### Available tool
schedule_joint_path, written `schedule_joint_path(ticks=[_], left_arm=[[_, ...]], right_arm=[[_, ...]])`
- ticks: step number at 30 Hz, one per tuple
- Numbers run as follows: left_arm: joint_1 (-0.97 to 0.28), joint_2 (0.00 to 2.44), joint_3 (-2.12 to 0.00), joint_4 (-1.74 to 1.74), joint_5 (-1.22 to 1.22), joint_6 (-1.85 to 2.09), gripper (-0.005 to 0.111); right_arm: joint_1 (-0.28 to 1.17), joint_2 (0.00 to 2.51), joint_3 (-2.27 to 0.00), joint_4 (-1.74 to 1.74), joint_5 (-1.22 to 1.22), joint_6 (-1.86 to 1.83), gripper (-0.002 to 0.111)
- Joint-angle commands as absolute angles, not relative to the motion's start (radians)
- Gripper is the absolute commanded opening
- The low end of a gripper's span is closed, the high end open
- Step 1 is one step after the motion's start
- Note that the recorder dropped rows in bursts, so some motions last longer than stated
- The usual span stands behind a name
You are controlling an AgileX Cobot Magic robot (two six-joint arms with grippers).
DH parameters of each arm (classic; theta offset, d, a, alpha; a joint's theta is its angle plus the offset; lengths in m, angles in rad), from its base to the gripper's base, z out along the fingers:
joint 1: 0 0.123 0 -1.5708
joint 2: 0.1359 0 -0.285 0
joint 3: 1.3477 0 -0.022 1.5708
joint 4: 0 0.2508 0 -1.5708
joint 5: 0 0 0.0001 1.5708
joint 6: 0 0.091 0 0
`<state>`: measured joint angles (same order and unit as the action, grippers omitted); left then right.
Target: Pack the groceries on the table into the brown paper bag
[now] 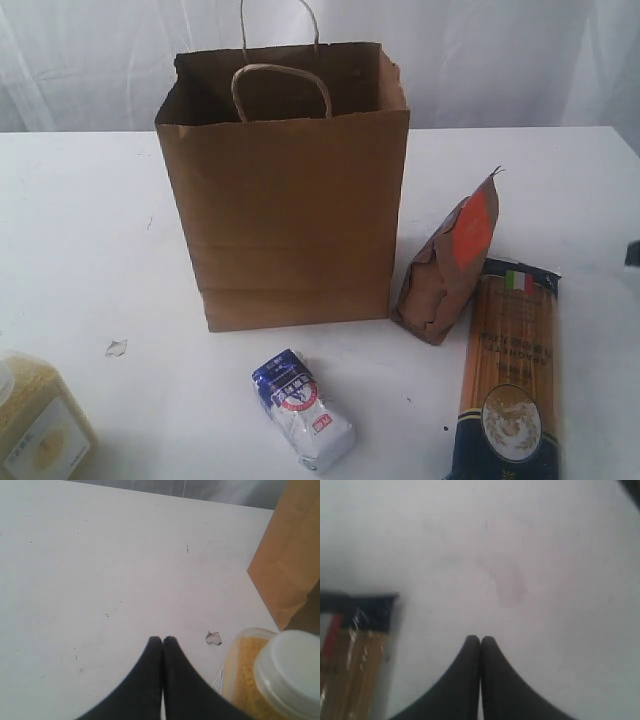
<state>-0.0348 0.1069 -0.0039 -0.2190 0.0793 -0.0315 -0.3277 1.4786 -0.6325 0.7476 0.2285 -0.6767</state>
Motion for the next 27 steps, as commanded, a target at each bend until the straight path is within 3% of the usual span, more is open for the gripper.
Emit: schedule_joint_path(ticks=[1, 4, 9, 14, 19, 27], left_arm=[[-0.043, 0.104, 0.000, -0.224, 0.080, -0.038, 0.000], [-0.043, 0.104, 0.000, -0.224, 0.080, -0.038, 0.000], [-0.043, 0.104, 0.000, -0.224, 0.080, -0.038, 0.000], [-0.043, 0.104, 0.000, -0.224, 0.080, -0.038, 0.000], [-0.043, 0.104, 0.000, -0.224, 0.080, -0.038, 0.000], [-0.043, 0.104, 0.000, -0.224, 0.080, -0.038, 0.000]], right_arm=[[-0.377, 1.533, -0.620, 0.364, 0.436, -0.363, 0.000], [-0.377, 1.529, -0.639, 0.157, 0.546, -0.163, 0.000], [-0.377, 1.452, -0.738, 0.097, 0.759, -0.184, 0.000], [-0.358, 1.336, -0.849, 0.203, 0.908, -0.243, 0.000], [-0.237, 1.299, -0.992, 0.390, 1.093, -0.377, 0.000], [-0.040, 1.397, -1.190, 0.413, 0.997, -0.284, 0.000]])
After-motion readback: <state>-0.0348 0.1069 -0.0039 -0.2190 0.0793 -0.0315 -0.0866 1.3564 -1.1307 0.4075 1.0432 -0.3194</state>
